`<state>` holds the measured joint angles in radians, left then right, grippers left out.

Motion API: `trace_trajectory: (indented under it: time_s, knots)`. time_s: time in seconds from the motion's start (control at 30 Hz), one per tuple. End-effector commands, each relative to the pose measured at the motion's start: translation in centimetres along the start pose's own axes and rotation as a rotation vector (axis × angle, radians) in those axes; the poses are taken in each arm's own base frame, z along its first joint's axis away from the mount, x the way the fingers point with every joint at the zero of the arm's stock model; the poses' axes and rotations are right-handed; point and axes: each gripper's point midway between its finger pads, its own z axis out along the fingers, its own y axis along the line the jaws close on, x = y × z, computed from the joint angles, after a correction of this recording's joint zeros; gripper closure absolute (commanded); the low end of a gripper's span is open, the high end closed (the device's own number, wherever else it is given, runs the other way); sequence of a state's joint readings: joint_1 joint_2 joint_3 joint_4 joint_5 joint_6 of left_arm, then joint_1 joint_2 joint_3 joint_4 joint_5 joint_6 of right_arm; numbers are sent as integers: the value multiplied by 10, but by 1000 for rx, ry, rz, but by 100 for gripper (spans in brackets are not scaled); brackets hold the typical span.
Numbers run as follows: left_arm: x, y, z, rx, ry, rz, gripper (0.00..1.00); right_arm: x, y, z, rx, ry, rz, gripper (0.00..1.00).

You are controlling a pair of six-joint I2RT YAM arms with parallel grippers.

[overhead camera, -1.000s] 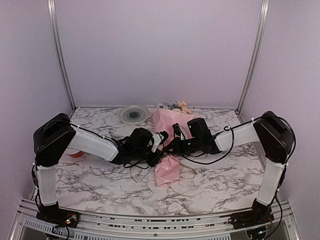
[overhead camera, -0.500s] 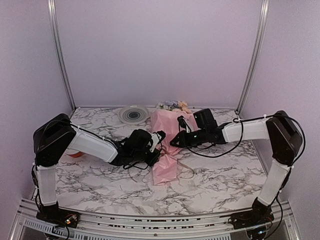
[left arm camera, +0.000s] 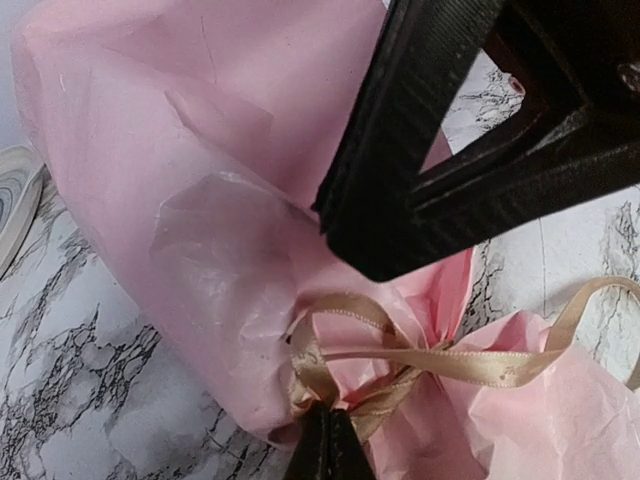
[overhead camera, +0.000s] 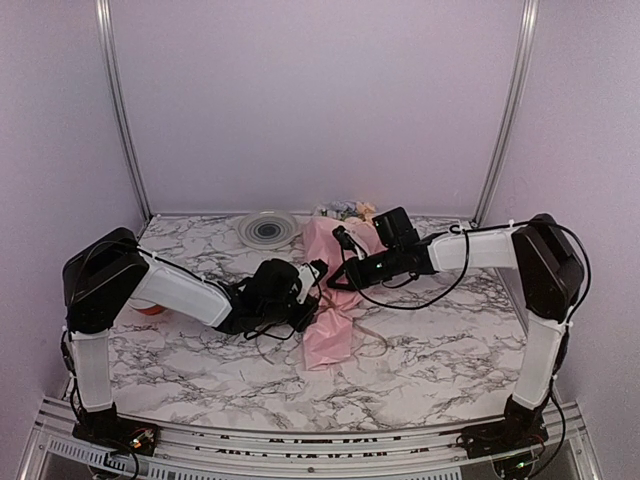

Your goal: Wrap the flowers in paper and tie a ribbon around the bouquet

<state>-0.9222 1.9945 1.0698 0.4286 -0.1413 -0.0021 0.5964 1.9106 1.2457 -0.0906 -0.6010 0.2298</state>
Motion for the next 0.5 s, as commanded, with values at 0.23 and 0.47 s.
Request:
trace_trajectory:
  time_s: [0.23, 0.47]
  knots:
    - [-18, 5, -9, 12, -68, -41, 100, 4, -4, 25, -45, 63, -65, 84]
    - [-16, 7, -9, 6, -64, -40, 100, 11, -8, 25, -27, 81, -65, 81]
